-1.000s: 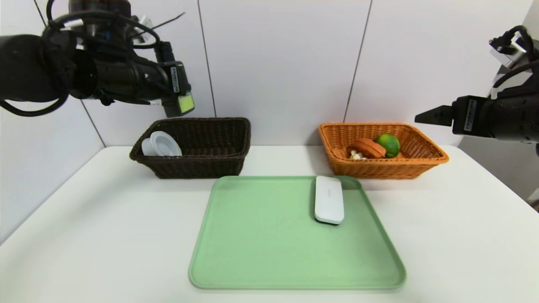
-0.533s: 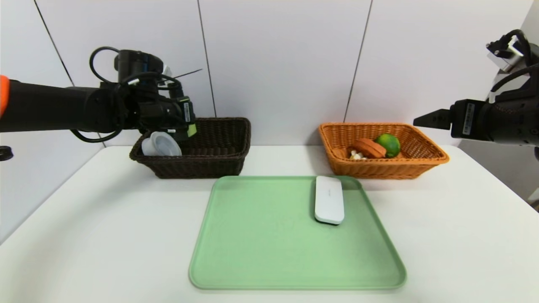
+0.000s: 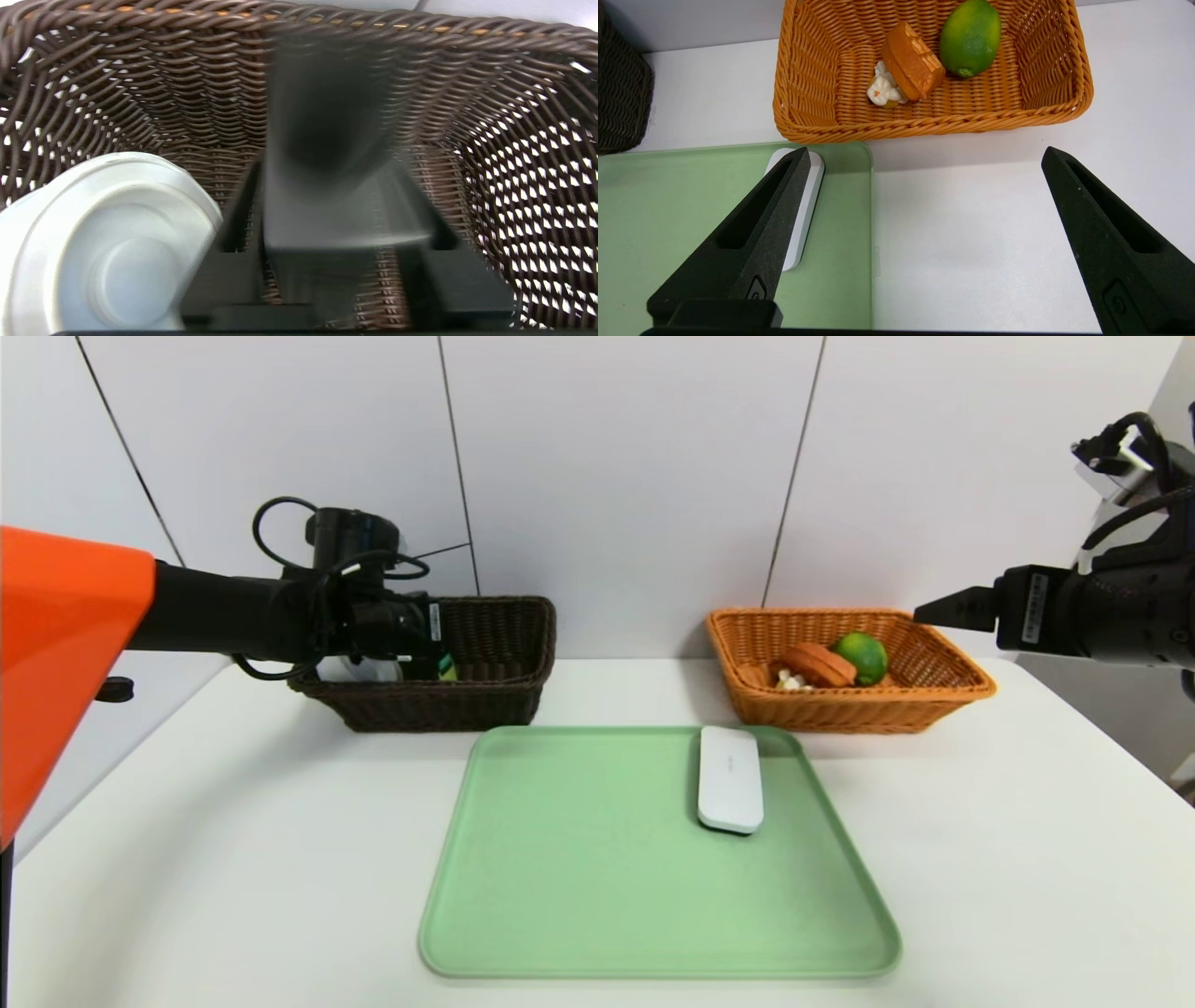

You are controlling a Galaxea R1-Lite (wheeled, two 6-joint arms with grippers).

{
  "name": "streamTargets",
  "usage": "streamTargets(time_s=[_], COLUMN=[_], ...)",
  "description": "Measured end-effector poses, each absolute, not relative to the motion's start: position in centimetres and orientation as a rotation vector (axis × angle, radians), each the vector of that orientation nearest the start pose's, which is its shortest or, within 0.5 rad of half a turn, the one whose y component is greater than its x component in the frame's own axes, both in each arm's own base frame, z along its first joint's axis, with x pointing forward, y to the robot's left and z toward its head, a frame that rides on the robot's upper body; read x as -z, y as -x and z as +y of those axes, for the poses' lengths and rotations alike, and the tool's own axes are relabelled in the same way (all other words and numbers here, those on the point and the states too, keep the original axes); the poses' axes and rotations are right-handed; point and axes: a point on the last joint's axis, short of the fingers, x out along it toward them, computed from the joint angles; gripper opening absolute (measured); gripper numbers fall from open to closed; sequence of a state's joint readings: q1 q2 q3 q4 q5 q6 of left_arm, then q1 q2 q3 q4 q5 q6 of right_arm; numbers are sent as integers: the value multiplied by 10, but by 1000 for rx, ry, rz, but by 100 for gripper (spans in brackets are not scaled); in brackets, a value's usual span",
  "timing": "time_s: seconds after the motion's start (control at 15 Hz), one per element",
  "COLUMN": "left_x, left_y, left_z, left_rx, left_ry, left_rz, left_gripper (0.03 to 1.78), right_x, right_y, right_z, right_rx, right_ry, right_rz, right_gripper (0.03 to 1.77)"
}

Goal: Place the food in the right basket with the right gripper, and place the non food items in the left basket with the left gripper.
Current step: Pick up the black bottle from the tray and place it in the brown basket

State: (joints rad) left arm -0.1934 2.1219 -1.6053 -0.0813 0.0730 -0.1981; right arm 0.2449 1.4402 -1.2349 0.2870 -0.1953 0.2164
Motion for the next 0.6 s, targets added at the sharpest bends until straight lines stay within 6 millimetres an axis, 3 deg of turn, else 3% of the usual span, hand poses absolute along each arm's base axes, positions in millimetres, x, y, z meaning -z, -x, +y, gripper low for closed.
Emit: streamTargets(time_s=[0.2,0.33,0.6], left_x=[-193,-205,-268], left_y=[-431,-425,-387], left_z=[-83,-81,-75], left_rx=[75,77,92], left_ry=[135,137,148], left_rz=[441,414,299], left_gripper=[117,129,145], right_x=[-288,-288,-301], right_y=[-231,-230,-230], right_z=[53,53,57], right_rx=[3,2,-18], right_ry=[-106,-106,-109], right_rz=[482,480,442], right_gripper=[171,171,171])
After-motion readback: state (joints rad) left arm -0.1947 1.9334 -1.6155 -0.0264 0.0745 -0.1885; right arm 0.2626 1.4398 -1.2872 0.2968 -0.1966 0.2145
